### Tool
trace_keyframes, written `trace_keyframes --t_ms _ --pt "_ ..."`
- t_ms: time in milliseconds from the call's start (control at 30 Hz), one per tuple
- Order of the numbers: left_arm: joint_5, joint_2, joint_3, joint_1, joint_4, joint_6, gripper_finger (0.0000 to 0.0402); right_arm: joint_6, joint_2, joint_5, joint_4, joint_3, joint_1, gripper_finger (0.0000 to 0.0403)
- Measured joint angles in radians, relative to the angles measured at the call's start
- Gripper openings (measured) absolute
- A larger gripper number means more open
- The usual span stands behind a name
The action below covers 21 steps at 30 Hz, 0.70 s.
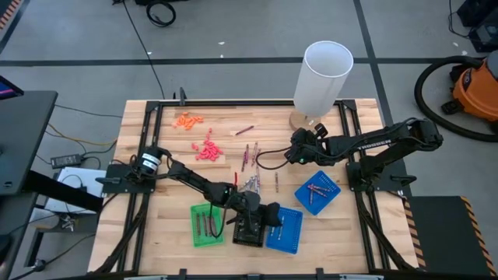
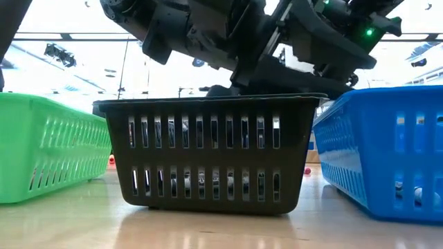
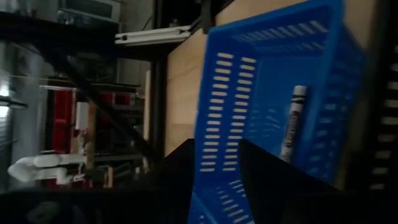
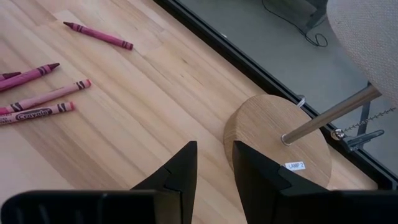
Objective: Sort crayons
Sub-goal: Put the red crayon into the green basket
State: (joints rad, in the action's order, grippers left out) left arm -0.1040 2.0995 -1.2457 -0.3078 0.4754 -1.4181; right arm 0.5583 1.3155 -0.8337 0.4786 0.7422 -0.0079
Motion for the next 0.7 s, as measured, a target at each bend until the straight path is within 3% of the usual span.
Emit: trace_keyframes --t_ms 233,400,533,700 --pt "0.105 -0.052 0.000 -0.011 0.024 0.016 0.0132 0.000 0.000 0.001 -0.004 0.000 0.001 0.0110" --pt "0.213 -0.135 0.000 -0.011 -0.111 0.085 0.0132 0.000 0.000 0.007 -0.007 0.000 0.001 0.0110" --pt "0.277 -0.195 0.000 0.018 -0.297 0.251 0.0132 0.000 0.000 0.017 -0.007 0.000 0.001 0.0110" --pt "0.282 -0.226 0.000 0.072 -0.531 0.521 0.0132 0.000 0.000 0.018 -0.008 0.000 0.001 0.0110"
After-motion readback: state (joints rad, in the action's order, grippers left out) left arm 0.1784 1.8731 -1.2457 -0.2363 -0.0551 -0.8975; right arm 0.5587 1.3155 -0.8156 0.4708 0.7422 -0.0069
